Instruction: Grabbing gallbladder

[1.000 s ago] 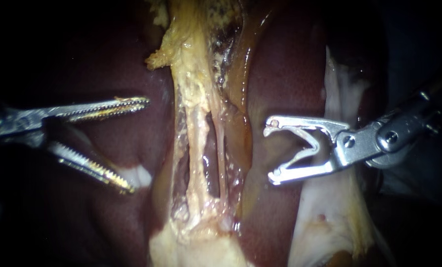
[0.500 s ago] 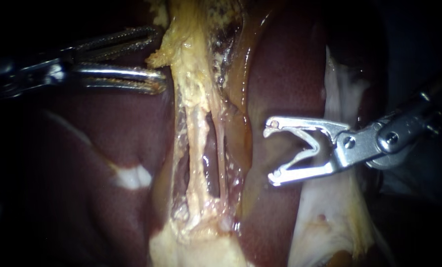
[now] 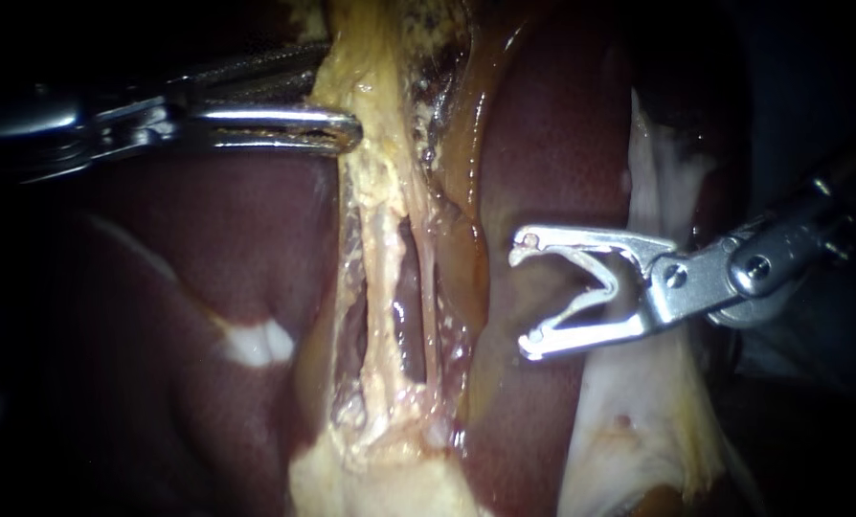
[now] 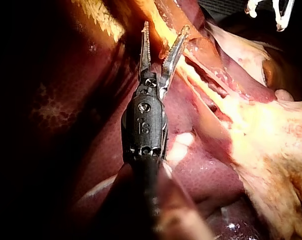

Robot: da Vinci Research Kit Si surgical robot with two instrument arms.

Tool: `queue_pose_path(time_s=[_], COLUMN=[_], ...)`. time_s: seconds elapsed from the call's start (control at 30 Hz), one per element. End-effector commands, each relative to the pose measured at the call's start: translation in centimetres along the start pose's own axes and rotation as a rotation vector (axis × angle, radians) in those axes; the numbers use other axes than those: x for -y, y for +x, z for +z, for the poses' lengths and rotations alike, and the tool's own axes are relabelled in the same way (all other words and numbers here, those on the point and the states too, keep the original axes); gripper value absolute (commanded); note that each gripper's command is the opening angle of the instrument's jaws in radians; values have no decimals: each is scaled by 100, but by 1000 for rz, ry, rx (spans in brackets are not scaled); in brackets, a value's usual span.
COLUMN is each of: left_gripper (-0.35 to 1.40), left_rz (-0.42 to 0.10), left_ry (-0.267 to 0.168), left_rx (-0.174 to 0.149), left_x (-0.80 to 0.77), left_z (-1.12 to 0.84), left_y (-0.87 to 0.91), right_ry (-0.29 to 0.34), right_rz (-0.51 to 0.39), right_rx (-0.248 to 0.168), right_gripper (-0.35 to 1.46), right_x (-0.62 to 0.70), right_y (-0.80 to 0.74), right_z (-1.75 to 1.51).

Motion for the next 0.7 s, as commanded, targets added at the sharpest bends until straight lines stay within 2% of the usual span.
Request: queue_pose_path(time_s=[0.03, 0.17, 0.2, 0.4, 0.7], left_gripper=[25, -15, -35, -35, -35], left_rz=[-9, -29, -40, -79, -85], left_ry=[-3, -4, -5, -14, -17], left_rx=[-2, -23, -31, -63, -66], left_x=[-2, -7, -9, -10, -9], left_z=[0, 0, -1, -12, -13], left_y=[2, 8, 8, 7, 6], right_ry=[1, 1, 1, 1, 1], right_rz=[0, 0, 0, 0, 0], right_rx=[0, 0, 0, 0, 0], right_gripper=[58, 58, 58, 58, 57], right_x=[0, 0, 0, 0, 0], right_y=[0, 0, 0, 0, 0], right_z=[-1, -1, -1, -1, -2])
